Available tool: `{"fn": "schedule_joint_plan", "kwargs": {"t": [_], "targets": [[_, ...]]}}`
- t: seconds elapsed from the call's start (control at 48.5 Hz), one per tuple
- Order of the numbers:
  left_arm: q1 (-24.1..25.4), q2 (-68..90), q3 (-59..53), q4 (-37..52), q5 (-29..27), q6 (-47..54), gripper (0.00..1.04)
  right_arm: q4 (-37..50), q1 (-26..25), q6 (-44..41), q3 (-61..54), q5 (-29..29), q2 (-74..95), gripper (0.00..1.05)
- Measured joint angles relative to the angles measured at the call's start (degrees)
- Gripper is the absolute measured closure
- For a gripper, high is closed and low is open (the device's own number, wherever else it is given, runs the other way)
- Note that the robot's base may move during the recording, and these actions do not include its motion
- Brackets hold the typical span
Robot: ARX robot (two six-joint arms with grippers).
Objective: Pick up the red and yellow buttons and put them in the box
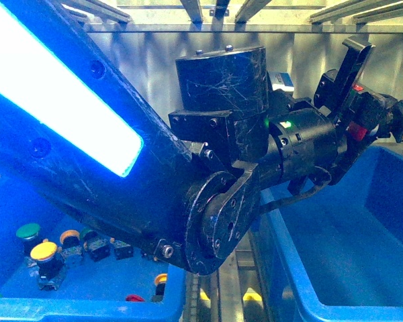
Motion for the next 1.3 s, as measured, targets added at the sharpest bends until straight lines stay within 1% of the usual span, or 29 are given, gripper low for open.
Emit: {"fn": "schedule_joint_plan", "kwargs": {"t": [0.041, 0.247, 0.288, 0.309, 0.371, 0.433, 0.721, 0.762, 0.804, 0.824, 0.865, 0.907, 0.927, 0.948, 1.051, 1.071, 1.174, 1.216, 1.298], "targets": [[0.0, 0.0, 0.0, -0.1, 0.0, 0.0, 0.72, -0.3, 0.0, 0.0, 0.0, 0.0, 0.0, 0.2], [-0.1, 0.0, 0.7, -0.9, -0.1, 0.0, 0.72, -1.6, -0.7, 0.0, -0.1, 0.5, 0.0, 0.48], [-0.2, 0.0, 1.2, -1.1, 0.0, 0.0, 0.72, -1.7, -0.9, 0.0, -0.2, 0.6, 0.0, 0.54], [-0.2, 0.0, 1.4, -1.2, -0.1, 0.0, 0.72, -1.7, -1.1, 0.0, -0.3, 0.6, 0.0, 0.6], [-0.3, 0.1, 2.0, -1.6, -0.1, -0.1, 0.72, -1.7, -1.4, 0.4, -0.4, 0.6, 0.0, 0.68], [-0.3, 0.5, 2.5, -1.6, -0.1, -0.7, 0.72, -1.7, -1.6, 0.6, -0.5, 0.7, 0.0, 0.71], [-1.0, 1.9, 4.1, -2.8, -1.3, -1.3, 0.72, -1.6, -3.4, 1.6, -1.5, 0.2, 0.0, 0.72], [-1.2, 1.9, 4.2, -3.0, -1.7, -1.0, 0.69, -1.5, -3.5, 1.7, -1.5, 0.0, 0.0, 0.72], [-1.2, 1.9, 4.3, -3.6, -2.6, 0.6, 0.62, -1.4, -3.6, 1.6, -1.5, -0.1, 0.0, 0.72], [-1.2, 1.9, 4.4, -3.8, -3.0, 1.1, 0.6, -1.2, -3.7, 1.5, -1.6, -0.1, 0.0, 0.72], [-1.2, 1.9, 4.4, -4.0, -3.7, 2.7, 0.52, -1.1, -3.8, 1.3, -1.6, -0.2, 0.1, 0.72], [-1.0, 1.9, 4.4, -4.1, -3.9, 3.3, 0.48, -1.0, -3.9, 1.3, -1.7, -0.2, 0.2, 0.72], [-0.9, 1.9, 4.4, -4.1, -4.3, 3.8, 0.43, -0.9, -3.9, 1.3, -1.7, -0.2, 0.2, 0.72], [-0.9, 1.9, 4.4, -4.1, -4.5, 3.8, 0.42, -0.9, -3.9, 1.3, -1.7, -0.2, 0.4, 0.72], [-0.4, 1.9, 4.4, -4.1, -4.7, 5.0, 0.26, -0.3, -4.2, 1.3, -2.0, -0.1, 1.1, 0.72], [-0.2, 1.9, 4.4, -4.1, -5.0, 5.4, 0.22, -0.2, -4.2, 1.3, -2.1, -0.1, 1.3, 0.73], [0.2, 1.6, 4.3, -4.8, -5.6, 7.0, 0.08, -0.2, -4.2, 1.3, -2.3, -0.1, 2.1, 0.73], [0.2, 1.4, 4.1, -5.3, -6.1, 7.8, 0.06, -0.1, -4.3, 1.3, -2.3, -0.1, 2.4, 0.73], [0.3, 0.6, 3.4, -7.0, -6.7, 10.0, 0.09, 0.1, -4.5, 1.2, -2.3, -0.2, 2.9, 0.73]]}}
